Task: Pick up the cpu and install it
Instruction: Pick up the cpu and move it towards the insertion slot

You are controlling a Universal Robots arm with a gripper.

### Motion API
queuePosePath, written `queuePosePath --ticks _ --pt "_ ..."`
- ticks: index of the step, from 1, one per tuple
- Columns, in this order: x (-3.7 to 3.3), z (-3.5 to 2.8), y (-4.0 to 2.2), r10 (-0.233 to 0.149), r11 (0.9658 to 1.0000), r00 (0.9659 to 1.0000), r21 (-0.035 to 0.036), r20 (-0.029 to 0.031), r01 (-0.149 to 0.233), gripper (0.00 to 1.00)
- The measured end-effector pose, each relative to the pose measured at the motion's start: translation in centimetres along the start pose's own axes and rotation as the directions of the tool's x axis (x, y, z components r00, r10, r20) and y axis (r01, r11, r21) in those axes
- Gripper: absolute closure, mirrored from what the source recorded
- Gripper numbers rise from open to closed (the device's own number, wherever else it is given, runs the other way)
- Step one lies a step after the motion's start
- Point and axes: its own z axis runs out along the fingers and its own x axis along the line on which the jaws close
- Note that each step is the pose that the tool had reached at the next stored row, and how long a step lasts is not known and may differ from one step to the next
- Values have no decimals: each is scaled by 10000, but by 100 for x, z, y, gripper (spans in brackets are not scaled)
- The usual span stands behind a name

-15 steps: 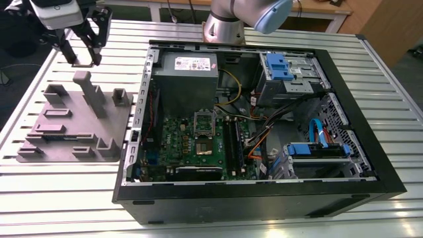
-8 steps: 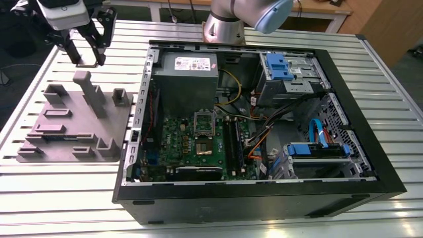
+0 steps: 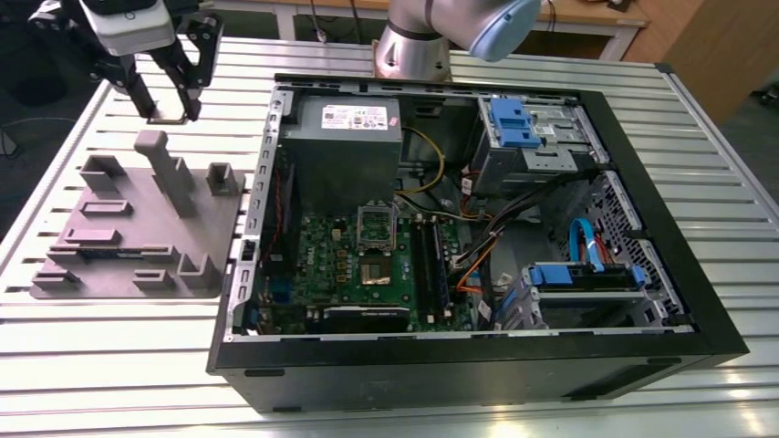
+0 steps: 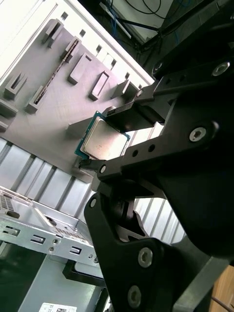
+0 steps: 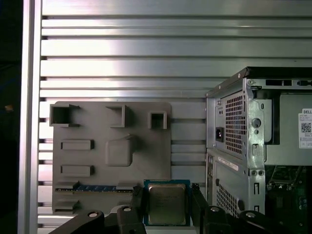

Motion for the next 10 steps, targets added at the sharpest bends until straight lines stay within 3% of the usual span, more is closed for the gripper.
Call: queuePosePath --ticks 10 --pt "-69 0 1 0 10000 10000 0 0 0 53"
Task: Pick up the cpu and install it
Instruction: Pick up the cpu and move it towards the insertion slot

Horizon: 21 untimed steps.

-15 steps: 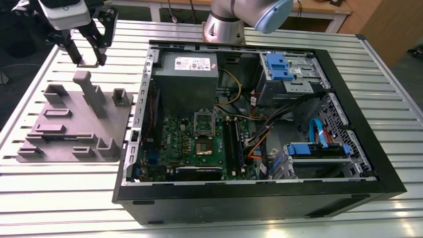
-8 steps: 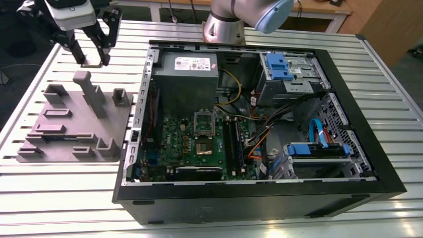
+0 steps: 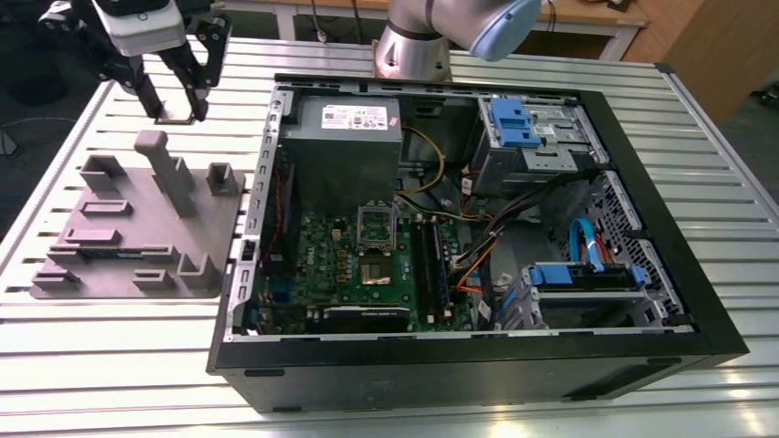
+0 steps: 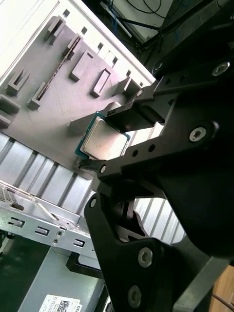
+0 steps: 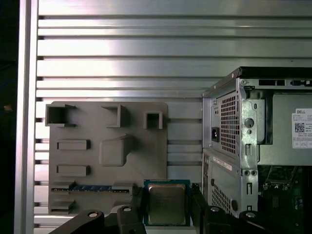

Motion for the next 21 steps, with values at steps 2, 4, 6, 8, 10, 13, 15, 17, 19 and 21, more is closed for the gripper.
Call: queuePosePath --ticks 2,4,6,8,10,13,15,17,19,21 --pt "-10 0 0 0 10000 10000 -1 1 0 53" --pt "-22 -1 0 0 10000 10000 1 -1 0 53" --pt "-33 0 0 0 10000 10000 1 0 0 53" --pt "-46 0 0 0 10000 10000 -1 1 0 53" --pt "-68 -1 1 1 10000 10000 1 -1 -1 53" --pt "-112 -1 1 3 10000 10000 0 0 -3 53" --pt "-140 -1 1 4 10000 10000 0 0 -4 53" --pt "-185 -1 2 5 10000 10000 0 -1 -5 53" --pt "-225 0 2 4 10000 10000 0 0 -4 53" --pt "-255 2 2 4 10000 10000 1 0 -4 53"
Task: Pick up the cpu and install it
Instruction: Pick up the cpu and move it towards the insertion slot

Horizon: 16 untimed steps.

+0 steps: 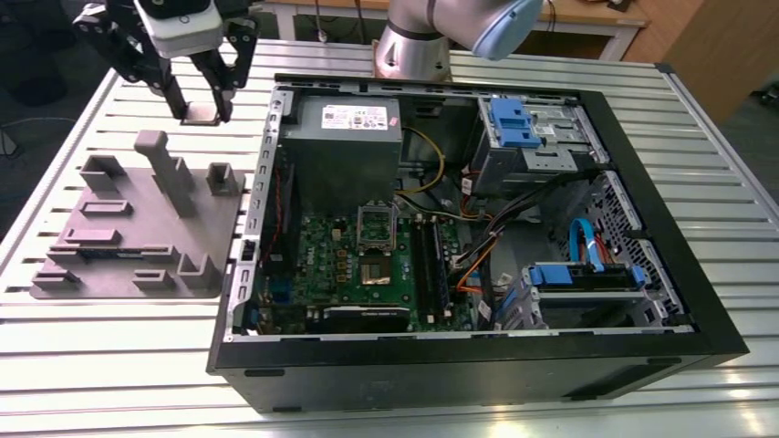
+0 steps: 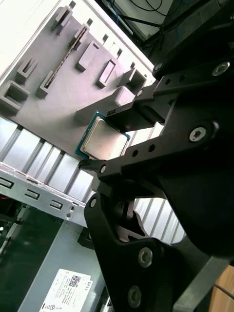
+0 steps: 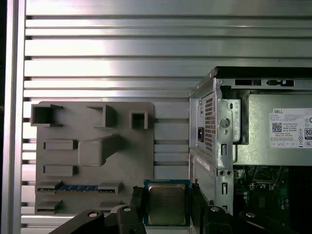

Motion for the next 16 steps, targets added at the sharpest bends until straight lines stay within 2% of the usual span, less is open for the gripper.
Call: queuePosePath --ticks 9,16 --pt "-134 7 1 3 10000 10000 0 0 -3 53" --pt "-263 12 3 3 10000 10000 0 0 -3 53"
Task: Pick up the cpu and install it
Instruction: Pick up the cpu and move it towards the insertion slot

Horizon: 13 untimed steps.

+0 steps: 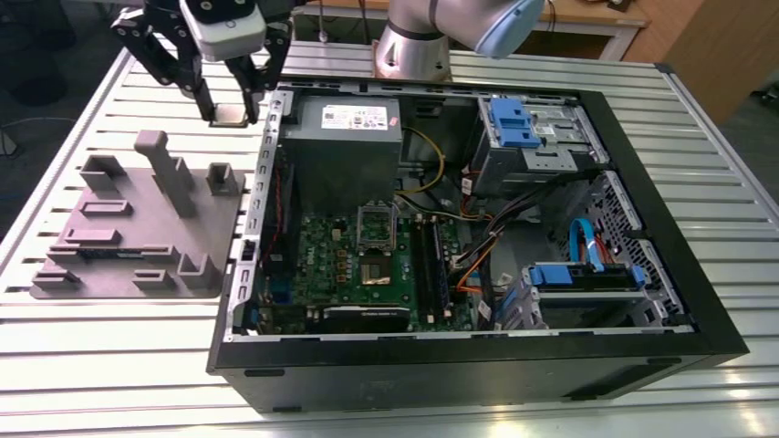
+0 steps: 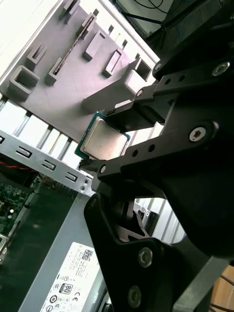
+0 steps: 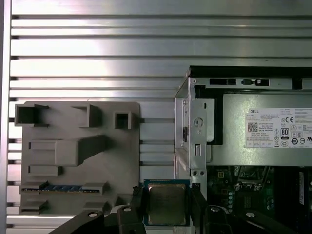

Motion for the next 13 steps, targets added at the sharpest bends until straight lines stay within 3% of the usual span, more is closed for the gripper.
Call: queuePosePath --ticks 6,13 --pt "-112 13 1 -1 10000 10000 -1 0 1 53" --pt "-331 14 3 -1 10000 10000 0 0 1 53"
